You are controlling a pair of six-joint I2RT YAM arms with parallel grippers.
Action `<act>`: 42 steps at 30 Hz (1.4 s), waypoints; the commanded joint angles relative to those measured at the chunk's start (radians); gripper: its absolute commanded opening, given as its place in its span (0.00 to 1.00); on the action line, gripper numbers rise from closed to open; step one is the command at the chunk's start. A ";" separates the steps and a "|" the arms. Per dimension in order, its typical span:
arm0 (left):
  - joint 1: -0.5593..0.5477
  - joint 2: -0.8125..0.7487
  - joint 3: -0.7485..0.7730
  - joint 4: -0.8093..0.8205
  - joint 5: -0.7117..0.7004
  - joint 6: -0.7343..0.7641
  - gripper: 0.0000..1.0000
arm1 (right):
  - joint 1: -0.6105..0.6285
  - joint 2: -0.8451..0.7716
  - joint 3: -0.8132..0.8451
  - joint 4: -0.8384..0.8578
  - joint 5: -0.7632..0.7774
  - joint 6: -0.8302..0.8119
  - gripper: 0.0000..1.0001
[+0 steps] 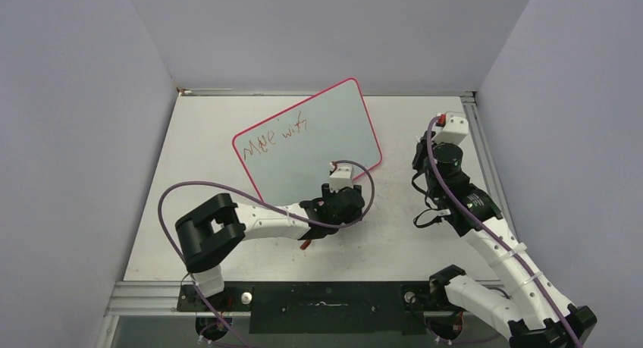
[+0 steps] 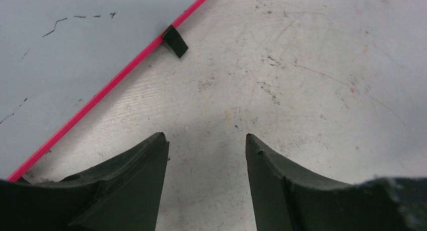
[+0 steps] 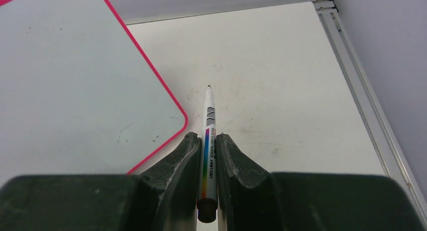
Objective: Write a sentence on the whiteboard
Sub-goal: Adjust the whiteboard marker, then adjust the whiteboard stand at the center of the board.
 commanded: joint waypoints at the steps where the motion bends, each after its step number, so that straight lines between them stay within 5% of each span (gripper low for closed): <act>1: 0.001 0.074 0.076 0.024 -0.168 -0.158 0.55 | -0.006 -0.045 0.036 0.061 0.076 -0.031 0.05; 14: 0.044 0.281 0.259 -0.101 -0.282 -0.209 0.54 | -0.004 -0.085 0.019 0.079 0.024 -0.021 0.05; 33: 0.103 0.370 0.291 -0.100 -0.307 -0.228 0.53 | -0.005 -0.117 -0.011 0.123 -0.072 -0.010 0.05; 42: 0.101 0.379 0.288 -0.105 -0.334 -0.226 0.39 | -0.004 -0.116 -0.021 0.127 -0.092 -0.010 0.05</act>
